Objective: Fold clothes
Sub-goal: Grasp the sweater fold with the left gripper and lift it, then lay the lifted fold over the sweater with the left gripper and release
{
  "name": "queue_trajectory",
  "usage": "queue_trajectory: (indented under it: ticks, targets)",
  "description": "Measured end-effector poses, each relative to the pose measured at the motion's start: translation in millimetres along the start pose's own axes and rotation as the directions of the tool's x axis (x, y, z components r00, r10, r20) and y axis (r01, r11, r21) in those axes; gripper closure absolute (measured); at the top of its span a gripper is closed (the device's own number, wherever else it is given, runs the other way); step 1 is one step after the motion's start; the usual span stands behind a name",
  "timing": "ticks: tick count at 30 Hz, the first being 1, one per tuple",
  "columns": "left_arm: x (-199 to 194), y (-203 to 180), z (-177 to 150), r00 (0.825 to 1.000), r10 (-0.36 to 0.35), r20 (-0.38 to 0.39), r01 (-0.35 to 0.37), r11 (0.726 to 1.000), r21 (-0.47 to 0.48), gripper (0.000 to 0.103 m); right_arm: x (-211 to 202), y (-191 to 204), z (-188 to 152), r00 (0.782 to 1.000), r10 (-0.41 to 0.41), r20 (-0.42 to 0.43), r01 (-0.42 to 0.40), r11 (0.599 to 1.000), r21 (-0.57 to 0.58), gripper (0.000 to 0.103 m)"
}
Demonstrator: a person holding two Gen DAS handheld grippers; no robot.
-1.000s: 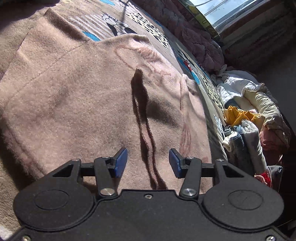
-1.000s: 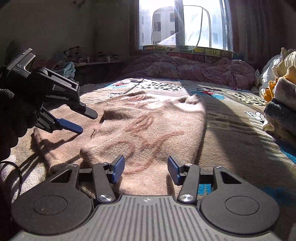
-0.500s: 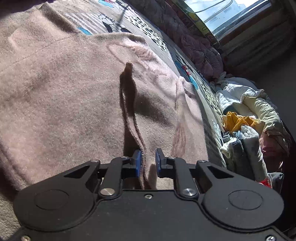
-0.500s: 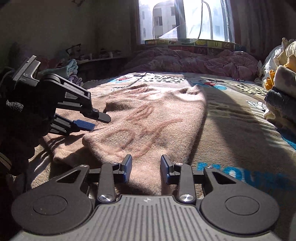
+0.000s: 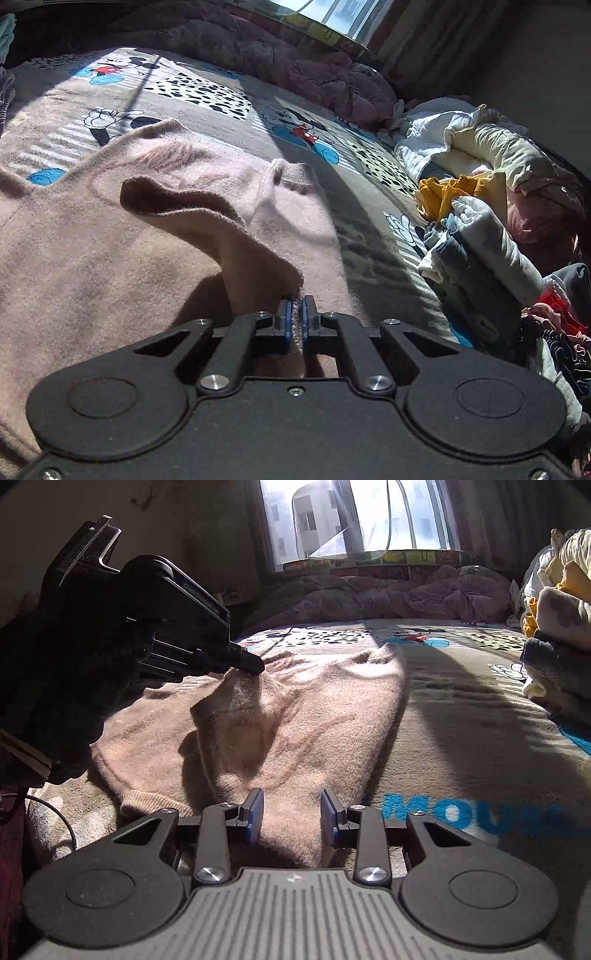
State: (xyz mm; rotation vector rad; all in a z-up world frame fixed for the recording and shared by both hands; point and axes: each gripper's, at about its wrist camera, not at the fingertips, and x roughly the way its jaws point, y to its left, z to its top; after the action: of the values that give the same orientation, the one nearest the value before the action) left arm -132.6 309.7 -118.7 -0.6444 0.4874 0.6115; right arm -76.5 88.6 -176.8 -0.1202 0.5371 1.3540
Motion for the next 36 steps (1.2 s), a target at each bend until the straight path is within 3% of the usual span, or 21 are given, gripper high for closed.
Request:
queue_trajectory:
  ticks: [7,11,16,22,25,30,34,36]
  targets:
    - [40.5,-38.2,-0.9,0.997,0.061,-0.045,-0.052,0.983,0.178,0.101,-14.7,-8.1,-1.0,0.996,0.082,0.047,-0.085,0.994,0.066,0.067]
    - [61.0,-50.4,-13.9,0.993,0.098,-0.068,-0.072,0.945,0.318,0.101,-10.5,-6.5,-6.1,0.996,0.085,0.008,-0.085,0.995,0.055,0.066]
    - [68.4,-57.5,-31.9,0.992,0.102,-0.079,-0.052,0.876,0.479,0.101,-8.0,-0.5,-10.1,0.997,0.078,-0.01,-0.078,0.997,0.002,0.066]
    - [63.6,-52.4,-32.3,0.992,0.039,-0.118,0.027,0.858,0.513,0.101,-8.0,17.3,-9.9,0.999,-0.016,0.035,0.021,0.988,-0.15,0.067]
    - [64.1,-53.4,-33.4,0.991,0.025,-0.135,0.051,0.843,0.535,0.101,-5.8,28.9,-11.1,0.999,-0.013,0.049,0.023,0.974,-0.225,0.067]
    - [63.8,-46.3,-24.6,0.986,-0.035,-0.165,0.112,0.866,0.487,0.095,2.6,58.0,-21.5,1.0,-0.026,0.006,0.026,0.913,-0.408,0.065]
    - [49.0,-30.0,-8.9,0.976,-0.155,-0.154,0.205,0.896,0.395,0.094,0.5,56.2,-21.0,1.0,-0.02,-0.006,0.016,0.919,-0.393,0.065]
    - [46.0,-23.3,-3.2,0.978,-0.158,-0.135,0.199,0.9,0.389,0.094,-2.2,53.9,-19.6,1.0,-0.01,-0.006,0.007,0.924,-0.383,0.065]
